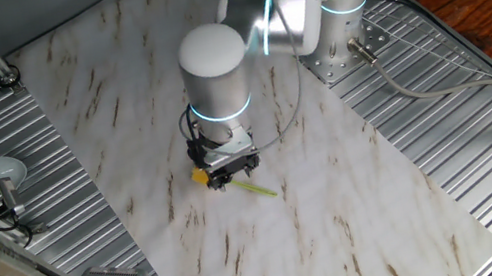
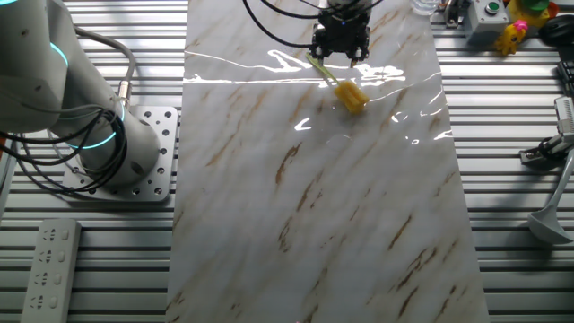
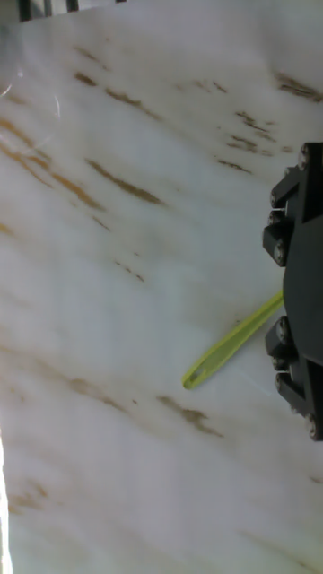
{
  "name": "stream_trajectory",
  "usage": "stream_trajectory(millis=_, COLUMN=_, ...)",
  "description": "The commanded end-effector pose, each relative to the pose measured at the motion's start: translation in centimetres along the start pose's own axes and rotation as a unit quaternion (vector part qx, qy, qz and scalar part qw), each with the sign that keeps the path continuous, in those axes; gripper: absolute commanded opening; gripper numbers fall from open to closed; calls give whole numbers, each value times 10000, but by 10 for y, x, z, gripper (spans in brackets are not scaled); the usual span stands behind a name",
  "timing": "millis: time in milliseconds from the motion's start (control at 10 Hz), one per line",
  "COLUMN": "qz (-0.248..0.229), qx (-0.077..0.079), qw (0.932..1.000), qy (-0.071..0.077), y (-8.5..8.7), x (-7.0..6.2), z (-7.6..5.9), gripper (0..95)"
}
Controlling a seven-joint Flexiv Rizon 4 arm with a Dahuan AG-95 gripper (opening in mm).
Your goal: Scrub the table with a brush
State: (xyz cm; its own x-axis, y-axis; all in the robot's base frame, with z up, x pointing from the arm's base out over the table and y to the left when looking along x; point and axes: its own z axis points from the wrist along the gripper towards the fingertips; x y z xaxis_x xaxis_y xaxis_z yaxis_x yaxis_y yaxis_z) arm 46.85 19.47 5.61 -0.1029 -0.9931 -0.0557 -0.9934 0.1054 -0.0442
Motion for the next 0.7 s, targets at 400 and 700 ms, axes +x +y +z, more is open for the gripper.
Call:
stream_trajectory(millis=400, qz=133, qx=-18, qw=9999, qy=-28, y=3, x=-3, z=15, gripper=570)
stream_trajectory(millis=700, qz=-93, qx=-37, qw=9999, qy=-63, y=5, x=-3, z=25, gripper=570)
